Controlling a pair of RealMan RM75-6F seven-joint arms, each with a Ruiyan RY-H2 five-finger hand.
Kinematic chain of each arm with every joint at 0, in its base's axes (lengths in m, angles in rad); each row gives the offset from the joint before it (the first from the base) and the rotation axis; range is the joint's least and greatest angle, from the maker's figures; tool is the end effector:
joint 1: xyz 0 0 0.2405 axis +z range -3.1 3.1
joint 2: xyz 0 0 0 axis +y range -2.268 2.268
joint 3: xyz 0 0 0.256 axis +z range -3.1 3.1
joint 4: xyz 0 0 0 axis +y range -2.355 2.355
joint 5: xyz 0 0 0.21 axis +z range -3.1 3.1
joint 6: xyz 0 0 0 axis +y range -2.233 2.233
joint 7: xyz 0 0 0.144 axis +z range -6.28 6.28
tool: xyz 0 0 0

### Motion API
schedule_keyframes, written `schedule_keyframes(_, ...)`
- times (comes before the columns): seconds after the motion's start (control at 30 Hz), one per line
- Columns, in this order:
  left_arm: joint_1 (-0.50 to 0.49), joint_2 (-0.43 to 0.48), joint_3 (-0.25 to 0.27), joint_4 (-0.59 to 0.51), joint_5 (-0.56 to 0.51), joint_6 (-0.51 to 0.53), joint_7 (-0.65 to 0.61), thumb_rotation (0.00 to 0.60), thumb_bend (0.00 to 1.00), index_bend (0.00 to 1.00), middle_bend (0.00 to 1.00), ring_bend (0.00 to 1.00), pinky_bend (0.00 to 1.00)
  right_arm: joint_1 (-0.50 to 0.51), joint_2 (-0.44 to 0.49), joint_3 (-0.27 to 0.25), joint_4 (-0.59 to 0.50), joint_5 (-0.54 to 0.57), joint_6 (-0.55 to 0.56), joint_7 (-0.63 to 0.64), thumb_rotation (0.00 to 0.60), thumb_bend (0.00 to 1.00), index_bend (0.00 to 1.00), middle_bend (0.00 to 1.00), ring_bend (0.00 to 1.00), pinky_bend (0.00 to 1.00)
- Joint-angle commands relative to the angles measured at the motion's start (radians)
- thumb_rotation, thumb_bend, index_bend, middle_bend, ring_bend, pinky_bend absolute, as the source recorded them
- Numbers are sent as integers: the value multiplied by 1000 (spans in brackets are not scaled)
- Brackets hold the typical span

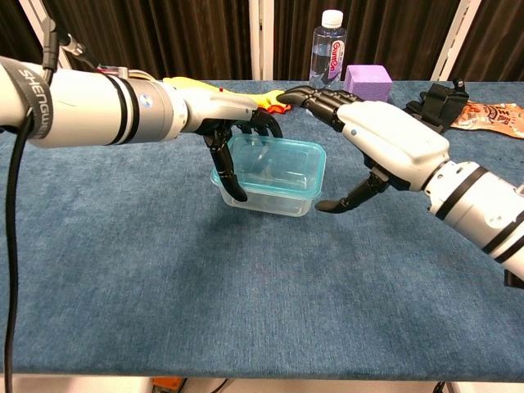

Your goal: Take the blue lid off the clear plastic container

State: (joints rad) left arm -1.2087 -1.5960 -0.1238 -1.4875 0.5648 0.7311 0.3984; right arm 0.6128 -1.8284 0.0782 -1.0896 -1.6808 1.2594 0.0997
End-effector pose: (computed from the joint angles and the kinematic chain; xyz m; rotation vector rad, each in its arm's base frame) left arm -0.0425 0.3642 -0.0692 -2.1239 -1.1676 -0.7606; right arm -0.1504 -0.2940 -0.0649 1.9161 -0.8162 1.3845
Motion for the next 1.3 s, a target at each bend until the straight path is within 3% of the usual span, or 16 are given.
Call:
schedule_keyframes(0.03, 1, 1, 0, 0, 2, 0, -2, 600, 20, 293, 331, 203, 294, 11, 0, -1, 6, -3, -7, 5, 600, 44, 0, 0, 0, 0)
schedule_keyframes(0.8, 10, 3, 9, 1, 15, 9, -1, 600, 20, 292, 329, 203, 292, 51, 1, 2, 11, 9, -9, -10, 600, 77, 0, 0, 0, 0)
schedule_keyframes(1.13, 10, -4, 11, 10, 20, 10, 6, 600, 19, 290, 326, 202, 289, 54, 3, 6, 13, 7, 19, -7, 600, 205, 3, 66, 0, 0)
schedule_keyframes(1.3, 10, -5, 10, 14, 21, 6, 6, 600, 19, 289, 325, 203, 289, 55, -3, 8, 22, 9, 29, -6, 600, 261, 76, 107, 0, 0)
